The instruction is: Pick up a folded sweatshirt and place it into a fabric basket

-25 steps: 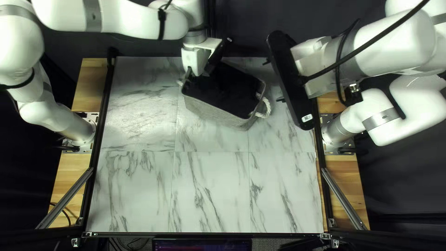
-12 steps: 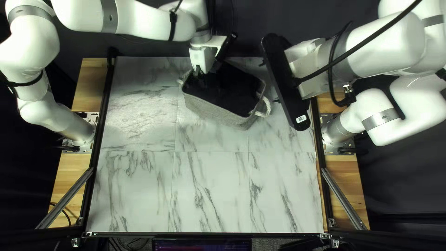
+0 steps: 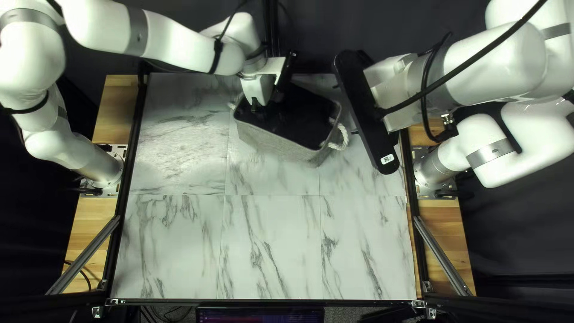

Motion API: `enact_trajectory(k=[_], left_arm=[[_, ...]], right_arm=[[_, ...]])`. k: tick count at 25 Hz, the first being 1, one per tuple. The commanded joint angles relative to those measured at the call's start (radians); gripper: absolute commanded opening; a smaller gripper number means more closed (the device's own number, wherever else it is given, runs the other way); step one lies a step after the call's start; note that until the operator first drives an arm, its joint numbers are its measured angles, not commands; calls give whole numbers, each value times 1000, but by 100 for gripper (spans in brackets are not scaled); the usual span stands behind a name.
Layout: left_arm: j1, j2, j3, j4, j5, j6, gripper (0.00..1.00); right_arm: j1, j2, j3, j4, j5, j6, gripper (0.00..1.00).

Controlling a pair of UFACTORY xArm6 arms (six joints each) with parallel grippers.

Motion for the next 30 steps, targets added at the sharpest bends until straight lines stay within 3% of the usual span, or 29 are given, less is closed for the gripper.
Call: enact_trajectory(k=[1,4,7,14,24,30], left_arm=[[6,-25,-33,5,49,15,100],[8,-50,-10,-4,45,34,100],[16,-134,87,-34,35,85,100],[-39,-416,294,-25,104,57,100],[-191,-749,494,17,224,-168,100],[-288,-921,533,128,233,-457,100]], right_arm=[[35,-43,11,-39,24,37,100],[54,-65,17,-62,40,72,100],[37,-73,35,-54,33,91,100],[-163,-142,171,64,-92,-22,100],[-340,-30,187,153,-179,-249,100],[-427,21,197,210,-213,-362,100]])
